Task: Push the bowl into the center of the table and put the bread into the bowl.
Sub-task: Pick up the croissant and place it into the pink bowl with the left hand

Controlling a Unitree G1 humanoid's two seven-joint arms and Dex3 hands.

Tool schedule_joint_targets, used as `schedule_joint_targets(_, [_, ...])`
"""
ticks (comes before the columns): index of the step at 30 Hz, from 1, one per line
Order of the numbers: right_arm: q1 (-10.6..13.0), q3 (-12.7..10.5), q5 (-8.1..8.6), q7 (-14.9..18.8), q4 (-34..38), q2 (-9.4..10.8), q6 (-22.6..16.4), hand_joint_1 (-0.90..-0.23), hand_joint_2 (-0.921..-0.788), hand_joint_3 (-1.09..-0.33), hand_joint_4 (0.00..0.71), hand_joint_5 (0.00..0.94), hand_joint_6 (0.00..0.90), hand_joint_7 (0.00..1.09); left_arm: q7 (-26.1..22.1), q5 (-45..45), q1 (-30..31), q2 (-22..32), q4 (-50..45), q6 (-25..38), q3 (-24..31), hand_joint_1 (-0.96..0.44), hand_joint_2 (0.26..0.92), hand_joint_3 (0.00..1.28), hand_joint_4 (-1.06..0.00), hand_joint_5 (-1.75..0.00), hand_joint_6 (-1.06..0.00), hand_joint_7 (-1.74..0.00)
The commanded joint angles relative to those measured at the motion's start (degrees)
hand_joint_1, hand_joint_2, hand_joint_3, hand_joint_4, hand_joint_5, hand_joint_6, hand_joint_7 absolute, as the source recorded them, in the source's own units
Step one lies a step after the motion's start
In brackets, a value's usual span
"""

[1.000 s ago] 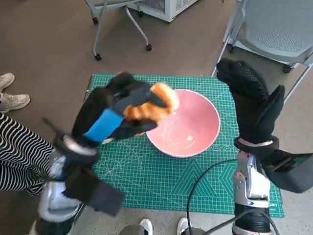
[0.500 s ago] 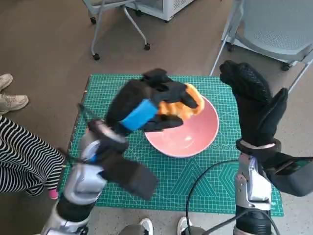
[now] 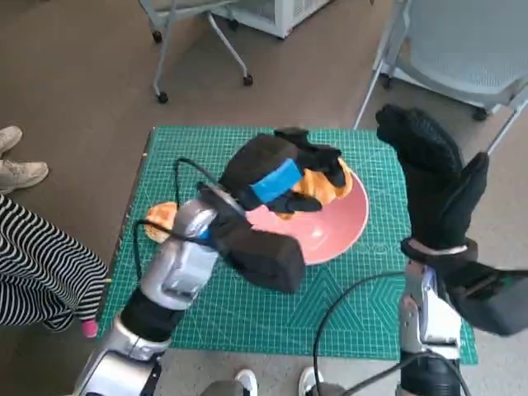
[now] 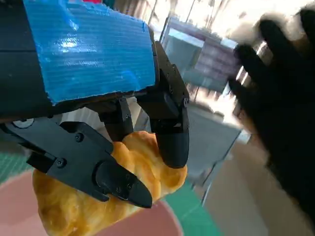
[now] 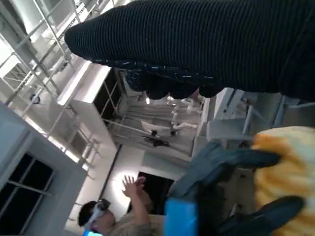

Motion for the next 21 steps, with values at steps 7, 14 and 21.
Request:
schedule_joint_targets(7, [1.6, -0.3, -0.96, -0.9, 0.0, -0.5, 0.3, -0.667, -0.921, -0.685, 0.180, 0.001, 0.052, 0.56, -12.0, -9.7, -2.8, 1.3, 7.9, -1.5, 1.4, -0.35, 0.909, 0.06, -0.15, -0.12, -0.13, -0.29])
schedule_joint_targets(14, [1.6, 0.0, -1.65, -1.4, 0.0, -0.4, 0.1, -0.668, -0.921, -0.685, 0.180, 0.001, 0.051, 0.56, -13.9, -10.3, -1.9, 5.0, 4.1, -2.8, 2.9, -0.63, 0.920, 0.08, -0.05, -0.01, -0.10, -0.20])
schedule_joint_targets(21, [1.2, 0.0, -1.92, -1.4, 0.6, -0.2, -0.1, -0.669, -0.921, -0.686, 0.180, 0.001, 0.052, 0.56, -14.8, -11.3, 1.5, 8.5, -5.3, 0.2, 6.2, -0.66, 0.921, 0.09, -0.06, -0.01, -0.15, -0.17])
